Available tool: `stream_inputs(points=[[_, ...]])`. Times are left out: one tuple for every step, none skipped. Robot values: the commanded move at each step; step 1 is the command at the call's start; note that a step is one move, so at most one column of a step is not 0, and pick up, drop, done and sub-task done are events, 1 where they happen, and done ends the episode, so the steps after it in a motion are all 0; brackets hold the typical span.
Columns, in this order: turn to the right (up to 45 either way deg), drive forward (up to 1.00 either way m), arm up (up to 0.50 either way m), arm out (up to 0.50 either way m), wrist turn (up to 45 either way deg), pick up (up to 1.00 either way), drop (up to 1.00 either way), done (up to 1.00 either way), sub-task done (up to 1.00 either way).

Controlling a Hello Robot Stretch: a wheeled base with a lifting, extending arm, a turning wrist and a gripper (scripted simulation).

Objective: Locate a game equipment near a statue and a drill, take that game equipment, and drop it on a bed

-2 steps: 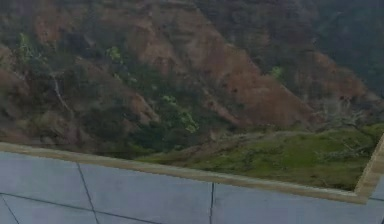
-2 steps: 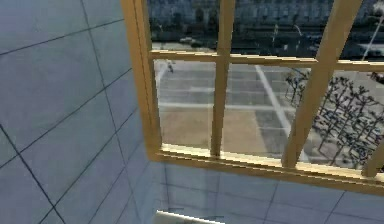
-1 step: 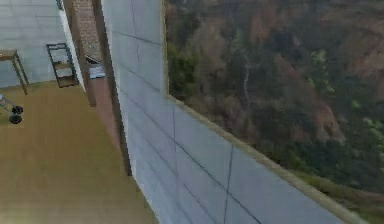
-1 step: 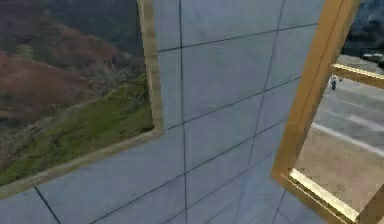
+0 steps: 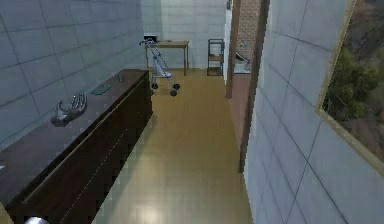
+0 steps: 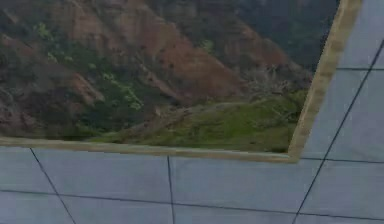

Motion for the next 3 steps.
stream_inputs(points=[[0.0,1.0,0.0,0.0,0.0,0.0,0.0,0.0,0.0],[0.0,1.0,0.0,0.0,0.0,0.0,0.0,0.0,0.0],[0.0,1.0,0.0,0.0,0.0,0.0,0.0,0.0,0.0]])
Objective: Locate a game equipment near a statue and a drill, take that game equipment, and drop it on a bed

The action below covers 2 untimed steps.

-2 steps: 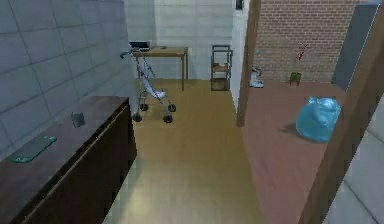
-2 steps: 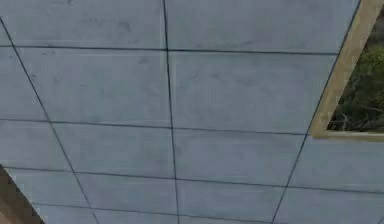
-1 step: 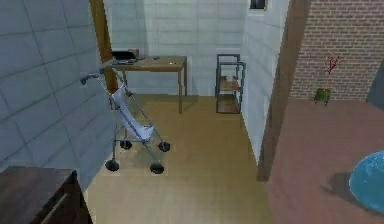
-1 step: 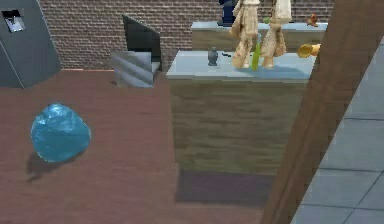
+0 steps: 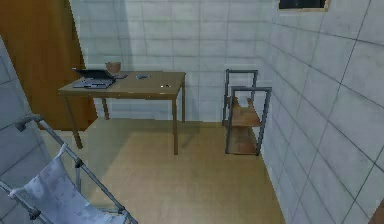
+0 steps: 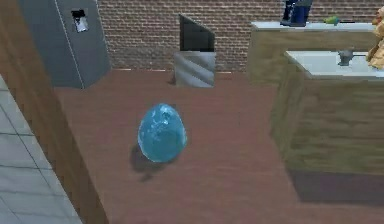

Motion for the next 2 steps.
stream_inputs(points=[[-3.0,0.0,0.0,0.0,0.0,0.0,0.0,0.0,0.0],[24.0,0.0,0.0,0.0,0.0,0.0,0.0,0.0,0.0]])
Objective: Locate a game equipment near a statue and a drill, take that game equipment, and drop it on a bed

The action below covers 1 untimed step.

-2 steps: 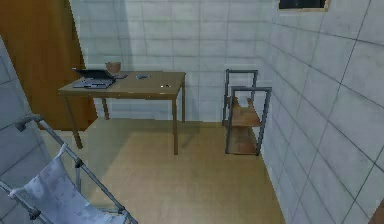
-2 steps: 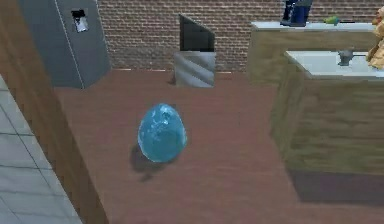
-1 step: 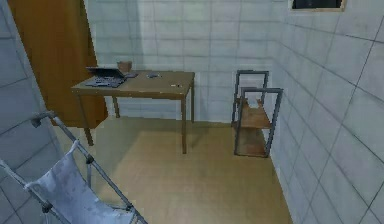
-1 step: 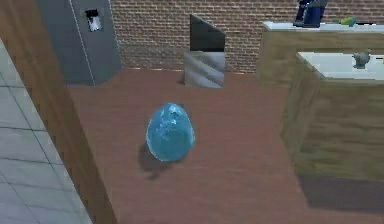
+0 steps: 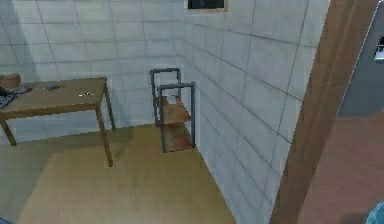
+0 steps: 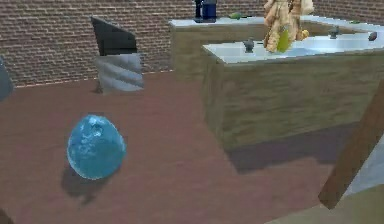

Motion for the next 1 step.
stream_inputs(points=[[0.0,0.45,0.0,0.0,0.0,0.0,0.0,0.0,0.0]])
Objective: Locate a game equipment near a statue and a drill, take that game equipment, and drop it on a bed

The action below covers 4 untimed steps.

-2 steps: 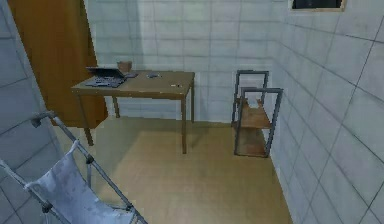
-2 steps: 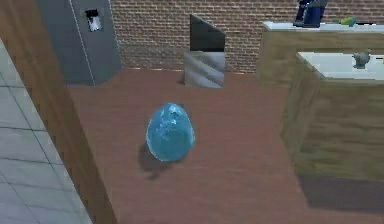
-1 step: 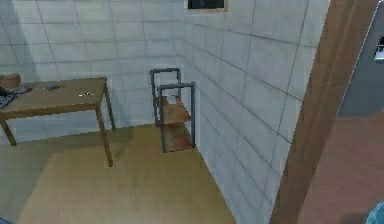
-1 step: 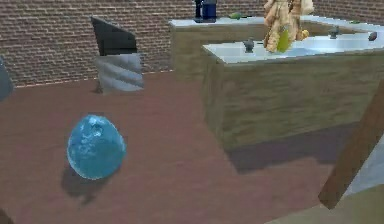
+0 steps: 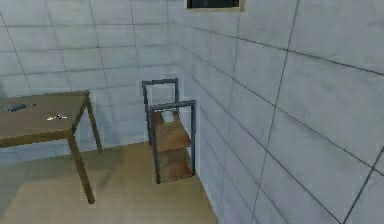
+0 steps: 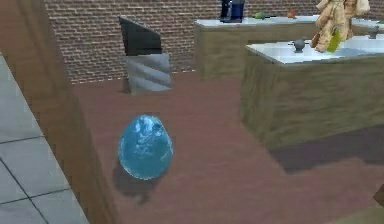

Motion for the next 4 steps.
stream_inputs(points=[[-12.0,0.0,0.0,0.0,0.0,0.0,0.0,0.0,0.0],[0.0,0.45,0.0,0.0,0.0,0.0,0.0,0.0,0.0],[-45.0,0.0,0.0,0.0,0.0,0.0,0.0,0.0,0.0],[-6.0,0.0,0.0,0.0,0.0,0.0,0.0,0.0,0.0]])
